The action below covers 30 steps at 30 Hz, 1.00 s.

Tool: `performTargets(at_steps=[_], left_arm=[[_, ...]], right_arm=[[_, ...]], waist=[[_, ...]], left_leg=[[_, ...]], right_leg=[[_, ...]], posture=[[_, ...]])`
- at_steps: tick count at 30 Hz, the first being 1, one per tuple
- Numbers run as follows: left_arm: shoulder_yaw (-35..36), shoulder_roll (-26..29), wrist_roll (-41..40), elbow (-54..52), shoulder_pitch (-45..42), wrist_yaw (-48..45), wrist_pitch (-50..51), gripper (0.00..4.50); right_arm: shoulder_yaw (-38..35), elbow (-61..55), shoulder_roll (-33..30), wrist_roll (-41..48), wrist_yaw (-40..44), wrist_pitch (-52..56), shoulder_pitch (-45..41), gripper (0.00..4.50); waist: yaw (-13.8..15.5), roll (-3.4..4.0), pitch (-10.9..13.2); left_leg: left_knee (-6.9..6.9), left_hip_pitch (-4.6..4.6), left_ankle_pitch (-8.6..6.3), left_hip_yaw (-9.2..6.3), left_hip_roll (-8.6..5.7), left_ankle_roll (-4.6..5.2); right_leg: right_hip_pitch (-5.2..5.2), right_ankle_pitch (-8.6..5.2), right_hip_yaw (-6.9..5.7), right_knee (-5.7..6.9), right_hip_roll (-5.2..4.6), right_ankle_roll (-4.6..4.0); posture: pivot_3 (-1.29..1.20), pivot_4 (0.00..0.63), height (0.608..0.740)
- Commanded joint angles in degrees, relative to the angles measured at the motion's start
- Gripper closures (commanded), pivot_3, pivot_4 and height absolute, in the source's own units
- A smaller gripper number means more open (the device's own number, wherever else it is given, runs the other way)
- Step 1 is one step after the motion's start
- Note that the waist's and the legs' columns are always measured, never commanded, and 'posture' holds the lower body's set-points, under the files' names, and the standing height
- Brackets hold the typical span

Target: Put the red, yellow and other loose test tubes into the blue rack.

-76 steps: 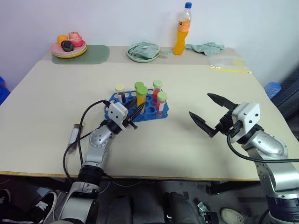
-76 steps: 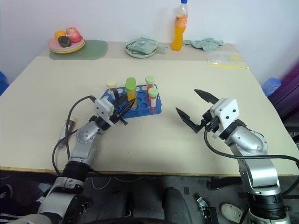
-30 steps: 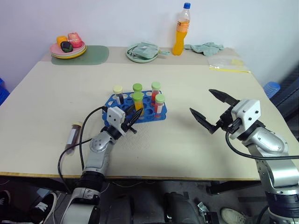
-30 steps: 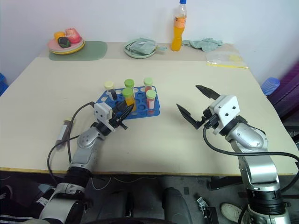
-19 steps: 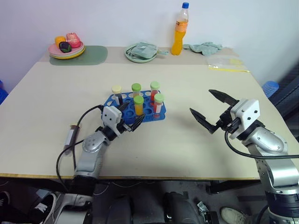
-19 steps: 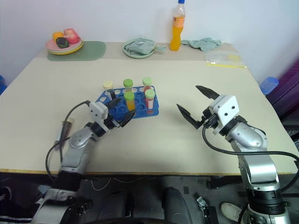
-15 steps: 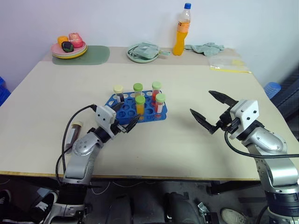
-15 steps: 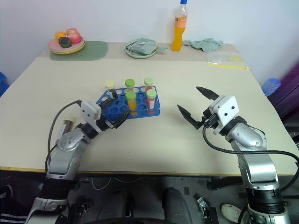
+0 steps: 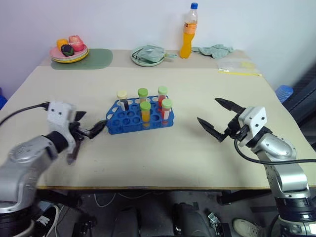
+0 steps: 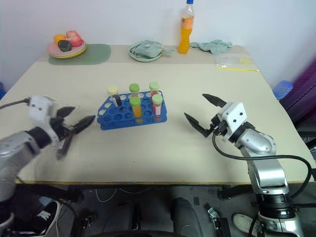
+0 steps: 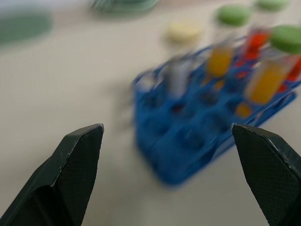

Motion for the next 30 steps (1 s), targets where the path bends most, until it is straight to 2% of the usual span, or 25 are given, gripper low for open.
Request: performTargets(at_steps=[1, 2, 4, 8, 13, 18, 23, 26, 30], left_arm=[[3.1, 10.2, -7.9, 6.0, -8.0, -2.1, 23.1, 0.03], [1.0, 15.3, -8.7, 6.7, -8.1, -4.9, 26.2, 0.03], [-1.8, 20.9, -9.7, 9.1, -8.9, -7.7, 28.4, 0.03], [-6.0, 25.3, -8.9, 15.6, -13.0, -11.4, 28.6, 0.03], [-14.4, 30.1, -2.3, 22.8, -15.6, -13.8, 21.6, 0.03], [-17.6, 32.6, -1.4, 24.4, -15.2, -17.3, 21.9, 0.03], [-23.3, 32.6, 0.8, 30.9, -20.6, -20.1, 22.3, 0.03], [-27.6, 34.3, 3.7, 32.8, -20.7, -22.8, 18.9, 0.03], [-30.5, 32.1, 7.1, 38.2, -23.9, -23.7, 17.5, 0.03]], right_arm=[[-0.9, -1.0, -1.8, 2.4, 3.7, -1.2, -1.2, 0.0], [-1.0, -1.1, -2.0, 3.0, 4.6, -1.1, -1.2, 0.0], [-1.0, -1.4, -2.0, 4.1, 5.7, -0.5, -1.5, 0.0], [0.1, -5.6, -2.5, 8.4, 8.2, 3.6, -1.0, 0.0], [1.7, -10.3, -3.3, 8.7, 9.7, 5.1, 0.2, 0.0], [1.1, -9.0, -2.9, 7.9, 8.8, 4.2, 0.6, 0.0], [1.7, -6.9, -2.2, 6.8, 9.3, 1.7, 1.5, 0.0], [1.8, -6.2, -1.9, 6.3, 9.5, 0.2, 2.3, 0.0], [2.0, -5.7, -1.3, 5.3, 9.2, -1.3, 3.6, 0.0]], waist=[[-0.2, -0.09, 0.0], [-0.5, -0.13, 0.0], [-1.0, -0.11, 0.1], [-0.6, -0.1, 0.2], [-0.3, -0.12, 0.2], [-0.3, -0.14, 0.2], [-0.2, -0.16, 0.2], [-0.2, -0.16, 0.2], [-0.3, -0.17, 0.2]], left_leg=[[0.01, -0.01, 0.01, -0.01, -0.01, -0.01], [-0.01, 0.01, 0.0, -0.03, -0.01, -0.01], [-0.16, 0.14, 0.0, 0.08, 0.0, -0.01], [-0.27, 0.34, 0.01, 0.16, 0.03, -0.04], [-0.28, 0.36, 0.02, 0.17, 0.04, -0.08], [-0.27, 0.31, 0.02, 0.26, 0.04, -0.08], [-0.25, 0.29, 0.02, 0.28, 0.03, -0.08], [-0.25, 0.29, 0.02, 0.29, 0.02, -0.08], [-0.25, 0.3, 0.02, 0.29, 0.03, -0.07]], right_leg=[[0.0, 0.0, -0.01, 0.01, 0.0, 0.01], [0.0, 0.0, 0.0, -0.02, 0.04, 0.01], [-0.03, 0.0, 0.08, -0.02, 0.03, 0.02], [-0.02, -0.04, 0.09, 0.17, 0.06, -0.01], [-0.02, -0.14, 0.1, 0.18, 0.07, -0.18], [-0.05, -0.14, 0.11, 0.15, 0.03, -0.19], [-0.06, -0.14, 0.11, 0.14, 0.03, -0.19], [-0.06, -0.14, 0.12, 0.14, 0.03, -0.19], [-0.07, -0.14, 0.12, 0.15, 0.04, -0.19]], posture=[[0.0, 0.15, 0.74], [0.0, 0.15, 0.74], [0.0, 0.15, 0.74], [0.0, 0.15, 0.74], [0.0, 0.15, 0.74], [0.0, 0.15, 0.74], [0.0, 0.15, 0.74], [0.0, 0.15, 0.74], [0.0, 0.15, 0.74]])
